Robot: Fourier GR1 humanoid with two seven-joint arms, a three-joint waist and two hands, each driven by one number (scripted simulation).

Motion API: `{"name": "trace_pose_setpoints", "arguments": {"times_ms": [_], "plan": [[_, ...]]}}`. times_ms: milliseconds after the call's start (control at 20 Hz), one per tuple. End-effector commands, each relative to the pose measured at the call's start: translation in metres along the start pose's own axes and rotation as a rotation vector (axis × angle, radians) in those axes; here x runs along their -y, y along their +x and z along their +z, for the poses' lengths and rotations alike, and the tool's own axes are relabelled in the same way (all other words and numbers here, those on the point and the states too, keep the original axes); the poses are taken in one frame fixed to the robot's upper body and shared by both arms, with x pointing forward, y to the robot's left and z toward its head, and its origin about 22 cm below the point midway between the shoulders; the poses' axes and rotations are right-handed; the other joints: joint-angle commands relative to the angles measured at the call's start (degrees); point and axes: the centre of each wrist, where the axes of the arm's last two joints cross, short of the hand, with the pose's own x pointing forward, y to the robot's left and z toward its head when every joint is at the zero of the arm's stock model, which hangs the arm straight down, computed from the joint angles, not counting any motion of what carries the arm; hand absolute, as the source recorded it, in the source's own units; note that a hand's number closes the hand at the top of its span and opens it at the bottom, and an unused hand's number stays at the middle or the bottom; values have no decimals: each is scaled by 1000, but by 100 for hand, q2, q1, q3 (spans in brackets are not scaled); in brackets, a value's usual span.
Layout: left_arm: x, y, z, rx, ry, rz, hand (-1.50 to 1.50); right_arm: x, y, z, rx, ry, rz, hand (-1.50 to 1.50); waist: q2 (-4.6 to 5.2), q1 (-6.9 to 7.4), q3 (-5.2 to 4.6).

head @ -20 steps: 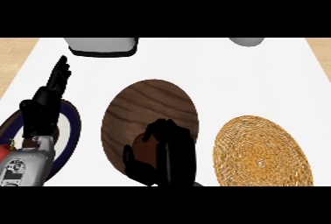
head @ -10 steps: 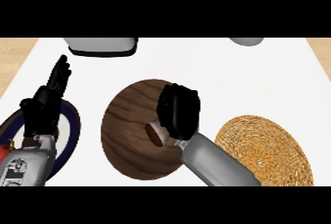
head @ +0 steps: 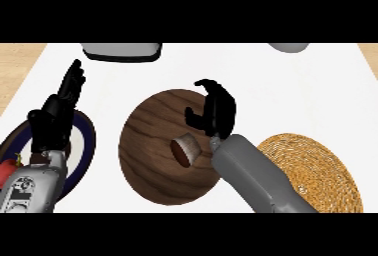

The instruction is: Pick the cupcake from the placemat and place it in the bowl

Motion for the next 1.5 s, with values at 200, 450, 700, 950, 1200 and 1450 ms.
{"name": "trace_pose_setpoints", "arguments": {"times_ms": [200,450,700,950,1200,1450], "plan": [[-4,2,0,-16,20,-6,0,3,-6,-5,74,-14,-243,-150,-51,-111,-1],[5,-4,14,-35,47,1,0,12,-25,0,37,-42,-344,-150,-97,-272,-6],[-27,2,10,-24,42,-21,0,43,-66,19,39,-10,-433,-150,-110,-319,-5],[-20,-19,16,-41,52,-3,0,78,-79,58,55,25,-535,-150,-119,-359,-10],[-9,-9,0,-31,52,-10,0,118,-108,87,126,107,-574,-150,-110,-392,-10],[-25,-3,16,-26,36,-3,0,117,-124,125,159,114,-594,-150,-112,-315,-9]]}}
